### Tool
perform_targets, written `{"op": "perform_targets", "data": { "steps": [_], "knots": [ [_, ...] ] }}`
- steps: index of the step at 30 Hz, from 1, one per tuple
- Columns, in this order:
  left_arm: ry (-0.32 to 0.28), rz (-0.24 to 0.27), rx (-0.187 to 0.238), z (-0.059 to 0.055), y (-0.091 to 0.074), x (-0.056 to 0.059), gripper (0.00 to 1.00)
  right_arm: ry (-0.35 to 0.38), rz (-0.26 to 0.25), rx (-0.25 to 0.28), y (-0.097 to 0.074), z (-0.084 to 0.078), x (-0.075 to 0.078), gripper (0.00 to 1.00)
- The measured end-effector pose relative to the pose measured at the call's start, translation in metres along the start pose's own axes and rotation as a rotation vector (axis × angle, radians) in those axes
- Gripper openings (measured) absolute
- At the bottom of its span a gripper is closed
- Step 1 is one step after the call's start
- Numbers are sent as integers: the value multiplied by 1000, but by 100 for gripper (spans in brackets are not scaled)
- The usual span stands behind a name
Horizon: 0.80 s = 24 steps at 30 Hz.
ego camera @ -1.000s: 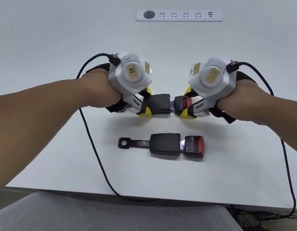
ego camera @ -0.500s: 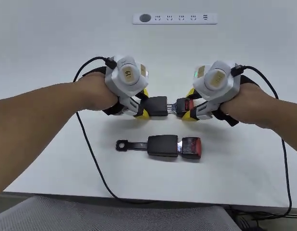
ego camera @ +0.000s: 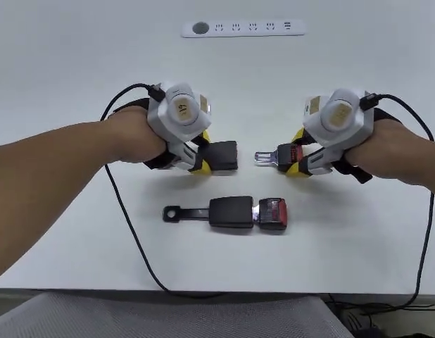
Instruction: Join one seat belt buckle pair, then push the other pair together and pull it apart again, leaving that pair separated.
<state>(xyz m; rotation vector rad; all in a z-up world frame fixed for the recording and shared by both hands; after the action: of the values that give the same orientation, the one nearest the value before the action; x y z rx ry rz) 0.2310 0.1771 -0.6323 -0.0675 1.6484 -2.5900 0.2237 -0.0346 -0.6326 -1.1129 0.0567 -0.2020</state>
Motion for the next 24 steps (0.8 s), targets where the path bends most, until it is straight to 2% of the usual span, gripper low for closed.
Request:
{"op": "perform_targets", "data": {
  "steps": [3,5,7,11,16,21,23,24],
  "knots": [
    [-3,1,-2,0,0,-1,32,14,4,-14,-5,-11,4,35],
    [-7,3,-5,0,0,0,32,23,2,-23,-9,-18,1,35],
    [-8,6,-12,1,0,0,32,35,7,-32,-13,-27,5,35],
    [-14,9,-15,1,0,0,32,82,24,-50,-18,-38,6,35],
    [-14,10,-19,3,-1,1,33,70,22,-61,-18,-37,6,36],
    [-21,21,-13,3,-1,2,33,47,-6,-76,-19,-36,8,41],
    [-7,30,-6,4,-1,3,34,35,-17,-79,-19,-36,9,43],
    [32,46,0,5,-2,3,35,3,-27,-80,-20,-34,8,43]
  ]
}}
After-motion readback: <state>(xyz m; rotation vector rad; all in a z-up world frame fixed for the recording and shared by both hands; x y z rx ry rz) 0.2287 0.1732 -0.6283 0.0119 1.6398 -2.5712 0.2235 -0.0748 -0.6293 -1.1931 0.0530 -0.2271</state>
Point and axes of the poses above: the centre of the closed fingertips' face, and the gripper's own axes: y roughly forward along the fingers, x roughly to its right, z roughly out of its top, the point moved 7 cm from there along -y, roughly backward along the fingers, and after that the axes turned 4 degrees about -x, right-handed, at the moved point
